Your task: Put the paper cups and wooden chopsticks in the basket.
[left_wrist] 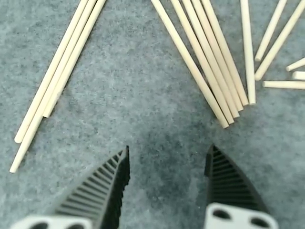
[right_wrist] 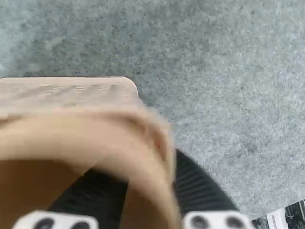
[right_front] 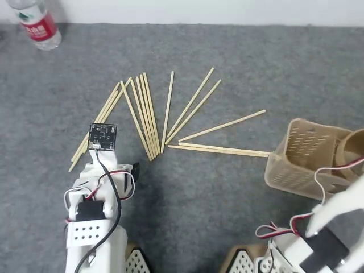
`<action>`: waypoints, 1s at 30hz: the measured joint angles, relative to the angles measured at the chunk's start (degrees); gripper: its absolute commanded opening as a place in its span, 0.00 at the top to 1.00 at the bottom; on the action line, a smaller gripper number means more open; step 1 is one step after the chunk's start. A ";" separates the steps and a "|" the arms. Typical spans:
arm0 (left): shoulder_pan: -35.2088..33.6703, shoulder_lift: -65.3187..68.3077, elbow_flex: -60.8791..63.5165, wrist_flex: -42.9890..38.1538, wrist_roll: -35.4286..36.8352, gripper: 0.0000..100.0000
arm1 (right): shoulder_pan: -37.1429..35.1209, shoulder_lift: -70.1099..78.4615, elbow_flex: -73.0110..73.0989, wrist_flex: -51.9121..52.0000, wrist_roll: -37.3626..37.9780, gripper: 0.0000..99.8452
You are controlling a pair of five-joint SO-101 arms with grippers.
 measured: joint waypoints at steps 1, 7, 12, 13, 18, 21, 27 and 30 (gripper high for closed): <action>0.00 0.00 0.00 0.00 0.00 0.76 | 0.00 -0.18 0.00 0.00 -0.26 0.67; 0.00 0.00 0.00 0.00 0.00 0.76 | -2.46 -5.98 -3.96 -0.79 -0.44 0.71; 0.00 0.00 0.00 0.00 0.00 0.76 | -7.03 -13.98 -9.76 -0.79 -0.35 0.71; 0.00 0.00 0.00 0.00 0.00 0.76 | -8.00 -15.74 -10.81 -0.79 -0.35 0.71; 0.00 0.00 0.00 0.00 0.00 0.76 | -15.91 -23.03 -13.36 -0.79 -0.35 0.71; 0.00 0.00 0.00 0.00 0.00 0.76 | -23.65 -25.76 -13.36 0.70 -0.35 0.71; 0.00 0.00 0.00 0.00 0.00 0.76 | -43.96 -26.37 -13.36 6.68 -0.35 0.71; 0.00 0.00 0.00 0.00 0.00 0.76 | -51.60 -25.85 -11.78 7.91 -0.18 0.71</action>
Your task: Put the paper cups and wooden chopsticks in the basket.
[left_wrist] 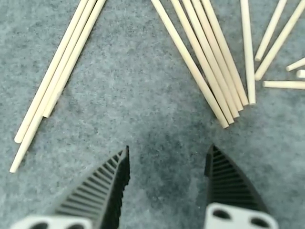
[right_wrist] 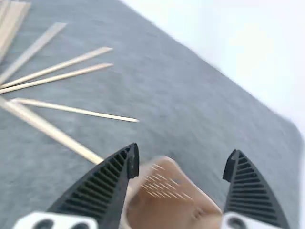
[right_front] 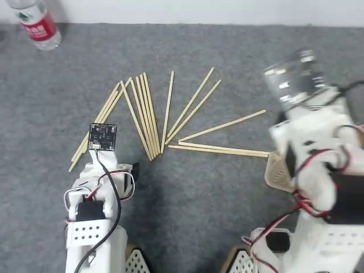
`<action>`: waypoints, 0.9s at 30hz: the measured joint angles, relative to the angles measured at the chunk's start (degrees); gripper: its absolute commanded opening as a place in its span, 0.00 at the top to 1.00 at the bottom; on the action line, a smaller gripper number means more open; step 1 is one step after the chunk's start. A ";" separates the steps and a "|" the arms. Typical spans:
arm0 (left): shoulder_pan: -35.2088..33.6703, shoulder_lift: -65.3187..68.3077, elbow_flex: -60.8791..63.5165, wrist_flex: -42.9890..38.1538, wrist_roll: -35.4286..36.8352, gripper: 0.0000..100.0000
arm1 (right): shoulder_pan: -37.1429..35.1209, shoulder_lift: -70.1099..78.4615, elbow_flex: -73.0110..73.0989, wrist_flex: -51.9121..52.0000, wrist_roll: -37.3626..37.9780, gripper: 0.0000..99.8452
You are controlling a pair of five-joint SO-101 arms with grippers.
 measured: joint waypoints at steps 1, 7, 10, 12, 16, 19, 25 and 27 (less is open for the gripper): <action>-0.26 0.00 0.00 0.00 0.00 0.76 | -1.93 1.05 0.79 0.18 0.00 0.71; -2.99 0.00 0.00 -2.20 0.00 0.76 | -10.37 9.14 2.73 0.18 -0.09 0.72; -3.08 0.00 0.00 -2.46 0.00 0.76 | -12.48 13.63 2.73 0.18 0.00 0.72; -3.16 0.00 0.00 -2.46 0.00 0.76 | -13.89 17.14 2.73 0.18 1.05 0.72; -3.16 0.00 0.00 -2.46 0.00 0.76 | -15.56 25.32 2.73 0.18 3.52 0.72; -3.16 0.00 0.00 -2.46 0.00 0.76 | -15.30 31.03 2.81 0.18 4.57 0.72; -3.16 0.00 0.00 -2.46 0.00 0.76 | -17.32 39.47 2.81 0.18 9.32 0.72; -3.16 0.00 0.00 -2.46 0.00 0.76 | -18.20 42.29 2.81 -0.70 10.37 0.72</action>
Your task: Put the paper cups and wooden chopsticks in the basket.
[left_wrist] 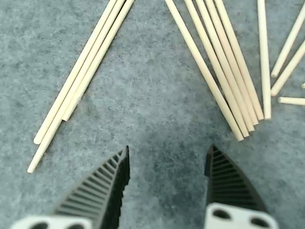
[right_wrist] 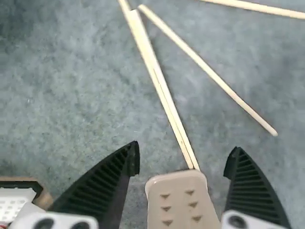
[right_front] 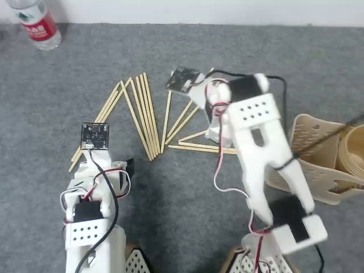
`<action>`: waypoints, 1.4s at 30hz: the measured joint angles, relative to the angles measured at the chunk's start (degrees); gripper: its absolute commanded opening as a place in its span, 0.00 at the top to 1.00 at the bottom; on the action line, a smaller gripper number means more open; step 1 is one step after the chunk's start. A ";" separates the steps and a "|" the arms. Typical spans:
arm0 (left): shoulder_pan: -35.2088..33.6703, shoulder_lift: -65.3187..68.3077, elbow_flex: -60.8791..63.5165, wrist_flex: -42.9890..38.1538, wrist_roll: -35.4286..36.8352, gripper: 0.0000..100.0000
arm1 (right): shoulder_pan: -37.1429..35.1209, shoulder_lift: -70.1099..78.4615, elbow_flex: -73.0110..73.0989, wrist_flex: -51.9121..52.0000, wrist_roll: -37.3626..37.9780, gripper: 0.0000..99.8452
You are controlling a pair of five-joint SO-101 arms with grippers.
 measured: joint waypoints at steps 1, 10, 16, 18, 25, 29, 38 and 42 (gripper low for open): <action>0.00 0.00 0.00 0.00 0.00 0.76 | -0.26 1.32 0.00 -0.97 0.18 0.72; 0.00 0.00 0.00 0.00 0.00 0.76 | -1.05 15.56 0.00 -9.93 0.70 0.77; 0.97 0.00 0.00 0.00 0.00 0.76 | -2.55 21.63 0.00 -15.56 0.70 0.77; 0.88 0.00 0.00 0.00 0.00 0.76 | -2.73 22.68 0.00 -16.44 0.70 0.77; 1.14 0.00 0.00 0.00 0.00 0.76 | -3.60 25.67 0.00 -16.70 0.70 0.77; 1.14 0.00 0.00 0.00 0.00 0.76 | -3.34 26.11 0.00 -16.70 0.70 0.86; 1.14 0.00 0.00 0.00 0.00 0.76 | -3.34 28.04 0.00 -16.88 0.70 0.87; 1.14 0.00 0.00 0.00 0.00 0.76 | -3.16 28.92 -0.09 -18.37 0.70 0.88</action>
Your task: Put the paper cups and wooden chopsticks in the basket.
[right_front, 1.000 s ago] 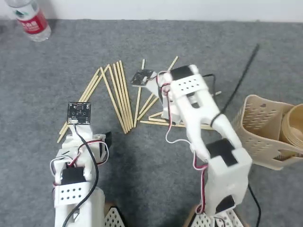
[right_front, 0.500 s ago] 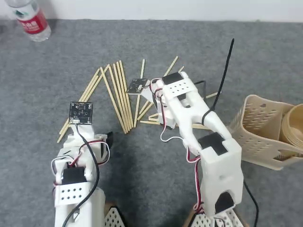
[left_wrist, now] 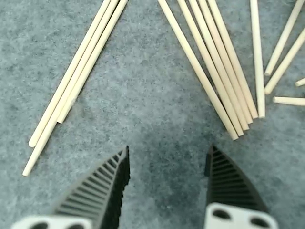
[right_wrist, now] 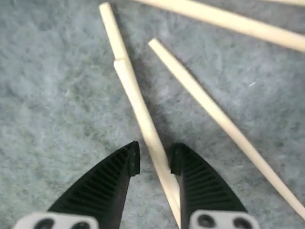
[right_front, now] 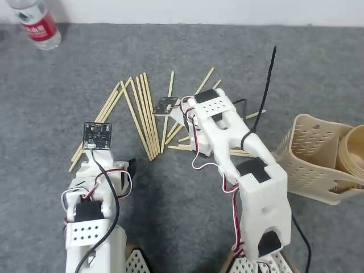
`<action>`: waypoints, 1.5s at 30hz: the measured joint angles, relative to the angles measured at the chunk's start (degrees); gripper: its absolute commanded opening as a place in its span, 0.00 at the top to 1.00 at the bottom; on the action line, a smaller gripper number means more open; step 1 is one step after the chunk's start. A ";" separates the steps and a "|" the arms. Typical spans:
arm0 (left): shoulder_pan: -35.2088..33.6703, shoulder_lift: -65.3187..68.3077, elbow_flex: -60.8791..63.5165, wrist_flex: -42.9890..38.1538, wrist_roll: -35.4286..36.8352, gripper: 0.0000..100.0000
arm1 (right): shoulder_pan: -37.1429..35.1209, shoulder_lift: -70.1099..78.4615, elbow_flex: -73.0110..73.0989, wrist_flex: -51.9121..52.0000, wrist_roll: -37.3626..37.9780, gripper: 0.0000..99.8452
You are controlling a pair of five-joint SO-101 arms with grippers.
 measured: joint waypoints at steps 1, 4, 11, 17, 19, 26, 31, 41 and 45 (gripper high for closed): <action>0.00 0.00 0.00 0.00 0.00 0.76 | 0.09 0.00 0.00 0.00 0.00 0.89; 0.00 0.00 0.00 0.00 0.00 0.76 | 0.09 0.26 0.00 -0.62 0.00 0.97; 0.00 0.00 0.00 0.00 0.00 0.76 | 0.18 0.26 0.00 -1.41 0.18 0.99; 0.00 0.00 0.00 0.00 0.00 0.76 | 0.18 0.26 0.00 -1.41 0.18 0.99; 0.00 0.00 0.00 0.00 0.00 0.76 | 0.18 -0.09 0.00 -1.41 0.18 0.99; 0.00 0.00 0.00 0.00 0.00 0.76 | 0.18 -6.77 0.00 0.97 0.18 0.99; 0.00 0.00 0.18 0.00 0.00 0.76 | 0.09 -11.08 0.00 3.87 0.18 0.99; 0.00 0.00 0.62 0.00 0.00 0.76 | 0.09 -22.95 0.09 6.07 -0.18 0.99; 0.00 0.00 0.62 0.00 0.00 0.76 | 0.09 -30.95 0.09 6.33 -2.29 0.99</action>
